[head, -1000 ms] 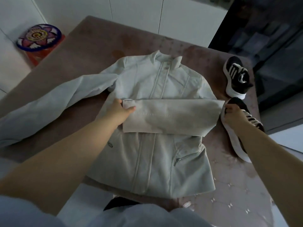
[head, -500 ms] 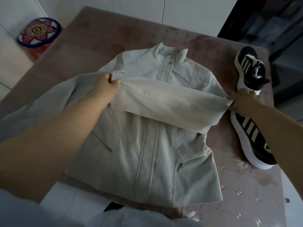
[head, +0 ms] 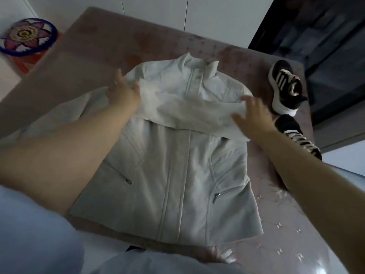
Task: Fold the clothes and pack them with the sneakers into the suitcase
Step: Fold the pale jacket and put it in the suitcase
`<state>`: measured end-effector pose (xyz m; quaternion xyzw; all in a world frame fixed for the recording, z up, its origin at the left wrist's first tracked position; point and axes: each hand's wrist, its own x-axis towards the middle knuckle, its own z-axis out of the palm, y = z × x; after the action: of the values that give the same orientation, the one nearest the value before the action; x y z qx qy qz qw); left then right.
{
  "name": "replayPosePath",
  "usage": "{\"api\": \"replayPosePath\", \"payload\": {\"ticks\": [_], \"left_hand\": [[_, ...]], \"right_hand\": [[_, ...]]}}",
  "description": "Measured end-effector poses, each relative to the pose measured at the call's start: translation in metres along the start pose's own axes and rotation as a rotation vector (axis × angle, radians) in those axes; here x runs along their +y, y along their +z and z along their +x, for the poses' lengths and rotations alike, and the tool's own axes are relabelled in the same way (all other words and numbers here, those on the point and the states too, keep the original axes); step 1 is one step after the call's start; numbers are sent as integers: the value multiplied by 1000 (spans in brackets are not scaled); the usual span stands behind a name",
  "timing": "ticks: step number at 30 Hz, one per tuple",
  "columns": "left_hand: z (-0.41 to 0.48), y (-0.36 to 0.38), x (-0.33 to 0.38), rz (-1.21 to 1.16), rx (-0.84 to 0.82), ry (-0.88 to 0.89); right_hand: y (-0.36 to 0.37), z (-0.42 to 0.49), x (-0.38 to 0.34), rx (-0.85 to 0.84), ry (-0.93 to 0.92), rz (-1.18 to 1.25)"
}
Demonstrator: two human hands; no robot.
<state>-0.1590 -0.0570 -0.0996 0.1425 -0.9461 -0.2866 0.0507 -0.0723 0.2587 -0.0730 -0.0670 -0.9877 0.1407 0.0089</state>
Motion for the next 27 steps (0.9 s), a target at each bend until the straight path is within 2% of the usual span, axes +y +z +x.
{"api": "replayPosePath", "payload": {"ticks": [1, 3, 4, 5, 6, 8, 10, 12, 16, 18, 21, 24, 27], "left_hand": [[-12, 3, -9, 141, -44, 146], [-35, 10, -31, 397, -283, 447], [-44, 11, -43, 488, -418, 496], [-52, 10, -54, 529, -515, 478], [-58, 7, -64, 522, -540, 450], [-66, -4, -82, 454, -420, 442], [-66, -20, -104, 397, -282, 394], [-60, -41, -135, 367, -214, 276], [-50, -93, -207, 433, -82, 34], [-45, -117, -239, 455, -144, -106], [-43, -141, -275, 546, -339, -208], [-42, -165, -295, 340, -346, -241], [-33, -193, -306, 222, -374, -181]], "right_hand": [[21, -19, -6, -110, -39, -49], [56, -47, -6, -313, -51, -157], [67, -56, -4, -386, -34, -192], [72, -60, -3, -428, -17, -207], [72, -62, -5, -431, -1, -201], [68, -60, -18, -400, -2, -163], [69, -63, -40, -405, -82, -146], [76, -66, -64, -428, -132, -176], [90, -64, -120, -338, -40, -156], [96, -65, -154, -313, -116, -163], [107, -68, -208, -373, -275, -149], [119, -72, -257, -430, -384, -98], [129, -72, -295, -466, -444, -49]]}}
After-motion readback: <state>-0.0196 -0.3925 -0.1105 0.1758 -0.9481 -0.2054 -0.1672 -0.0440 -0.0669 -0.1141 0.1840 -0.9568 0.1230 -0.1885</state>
